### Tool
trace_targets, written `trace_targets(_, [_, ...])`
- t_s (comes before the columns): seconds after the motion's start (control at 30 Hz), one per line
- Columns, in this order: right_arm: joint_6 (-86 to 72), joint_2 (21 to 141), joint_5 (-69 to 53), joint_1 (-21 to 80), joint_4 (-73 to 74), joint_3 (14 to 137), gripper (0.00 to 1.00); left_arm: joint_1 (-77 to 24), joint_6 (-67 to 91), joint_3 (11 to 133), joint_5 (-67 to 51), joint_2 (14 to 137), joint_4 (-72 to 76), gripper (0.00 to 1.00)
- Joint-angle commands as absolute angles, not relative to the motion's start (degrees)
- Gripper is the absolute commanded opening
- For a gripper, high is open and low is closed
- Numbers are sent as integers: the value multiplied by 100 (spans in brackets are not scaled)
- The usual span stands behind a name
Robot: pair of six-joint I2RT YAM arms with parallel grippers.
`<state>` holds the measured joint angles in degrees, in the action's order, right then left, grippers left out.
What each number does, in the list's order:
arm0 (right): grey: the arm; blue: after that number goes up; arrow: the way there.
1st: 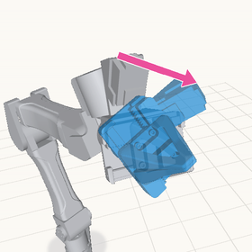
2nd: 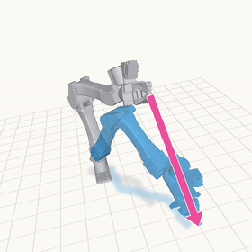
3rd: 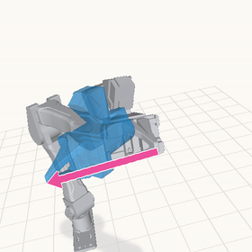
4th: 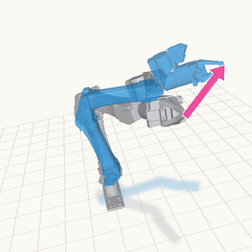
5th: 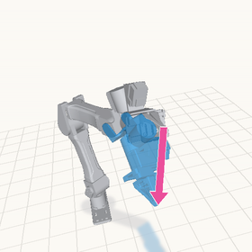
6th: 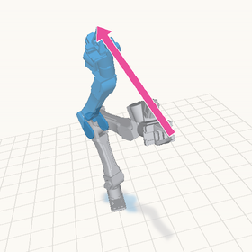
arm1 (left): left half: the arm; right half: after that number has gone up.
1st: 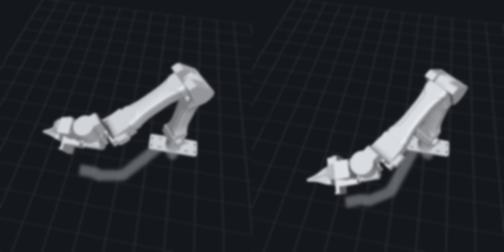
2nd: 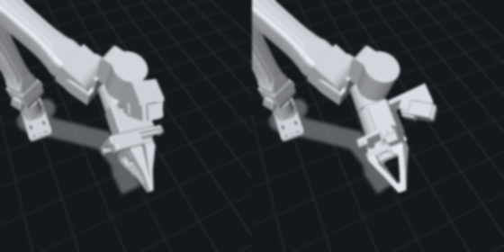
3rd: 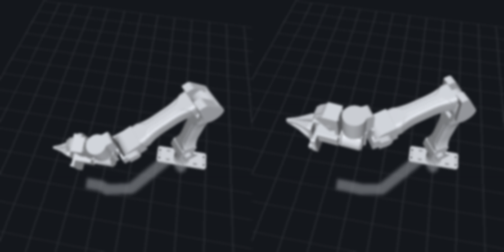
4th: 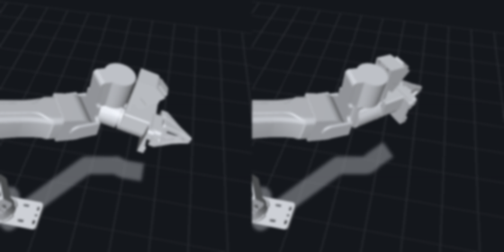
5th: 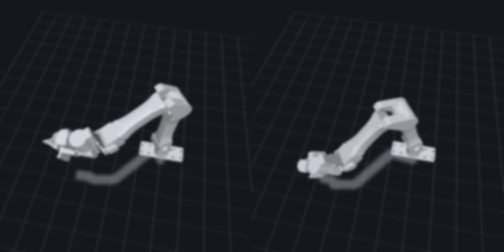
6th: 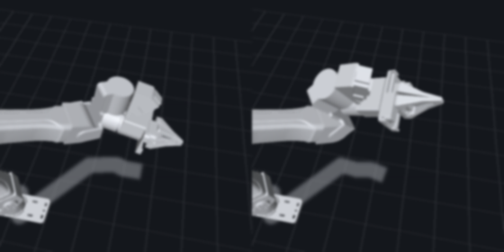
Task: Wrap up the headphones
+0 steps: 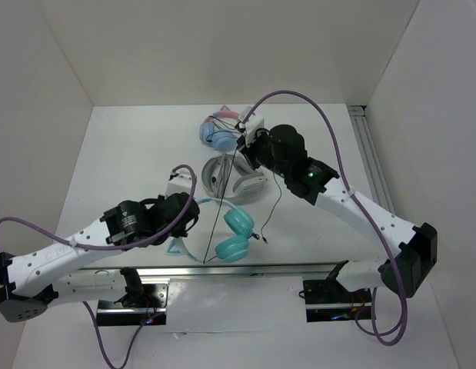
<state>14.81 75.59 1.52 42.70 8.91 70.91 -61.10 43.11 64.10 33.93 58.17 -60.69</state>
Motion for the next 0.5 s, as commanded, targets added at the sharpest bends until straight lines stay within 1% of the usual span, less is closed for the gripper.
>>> trace_targets(0.0, [1240, 7620, -561, 4131, 62, 7102, 17, -6161, 3982, 6416, 2883, 5590, -5695, 0])
trace_targets(0.07, [1160, 7690, -633, 4078, -157, 6954, 10, -6161, 3929, 6416, 2787, 5520, -5643, 0])
trace_targets(0.17, [1011, 7822, -799, 4017, -413, 6777, 8, -6161, 3858, 6530, 2654, 5405, -5590, 0])
trace_targets(0.27, [756, 7883, -1027, 3876, -701, 6540, 2, -6161, 3858, 6767, 2602, 5300, -5590, 0])
trace_targets(0.33, [581, 7884, -1247, 3797, -878, 6408, 1, -6161, 3858, 6986, 2602, 5239, -5651, 0])
trace_targets(0.47, [370, 7937, -1380, 3735, -1317, 6065, 0, -6161, 4130, 7461, 2979, 5186, -5888, 0])
